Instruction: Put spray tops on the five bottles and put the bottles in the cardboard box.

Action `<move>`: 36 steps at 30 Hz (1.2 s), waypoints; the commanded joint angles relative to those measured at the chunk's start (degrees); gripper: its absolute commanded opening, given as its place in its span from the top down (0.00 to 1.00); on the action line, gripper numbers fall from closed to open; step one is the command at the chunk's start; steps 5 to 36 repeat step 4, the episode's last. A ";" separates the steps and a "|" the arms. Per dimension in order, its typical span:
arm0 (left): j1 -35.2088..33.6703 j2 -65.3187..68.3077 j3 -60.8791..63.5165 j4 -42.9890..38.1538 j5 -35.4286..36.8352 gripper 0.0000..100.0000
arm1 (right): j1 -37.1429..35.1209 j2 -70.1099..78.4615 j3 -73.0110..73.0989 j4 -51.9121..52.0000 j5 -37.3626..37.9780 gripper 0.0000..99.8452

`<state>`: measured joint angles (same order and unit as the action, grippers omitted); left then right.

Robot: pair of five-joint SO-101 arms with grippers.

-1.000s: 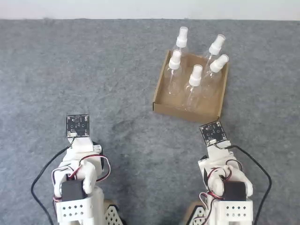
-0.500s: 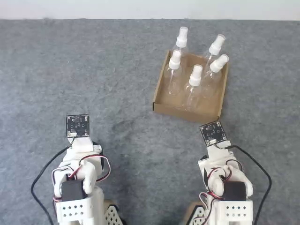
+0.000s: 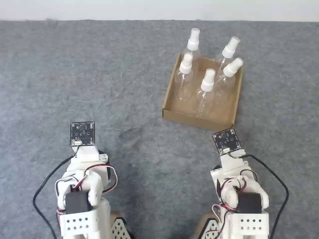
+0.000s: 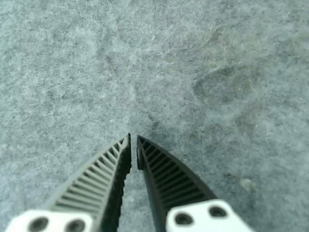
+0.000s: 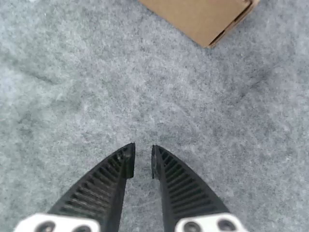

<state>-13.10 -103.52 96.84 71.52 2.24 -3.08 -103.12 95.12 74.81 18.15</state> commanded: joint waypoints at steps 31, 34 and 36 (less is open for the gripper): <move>0.09 -0.70 -0.31 -1.14 -0.18 0.99 | 0.13 -1.01 1.32 0.31 0.53 0.97; 0.09 -0.70 -0.31 -1.14 -0.18 0.99 | 0.13 -1.01 1.32 0.31 0.53 0.97; 0.09 -0.70 -0.31 -1.14 -0.18 0.99 | 0.13 -1.01 1.32 0.31 0.53 0.97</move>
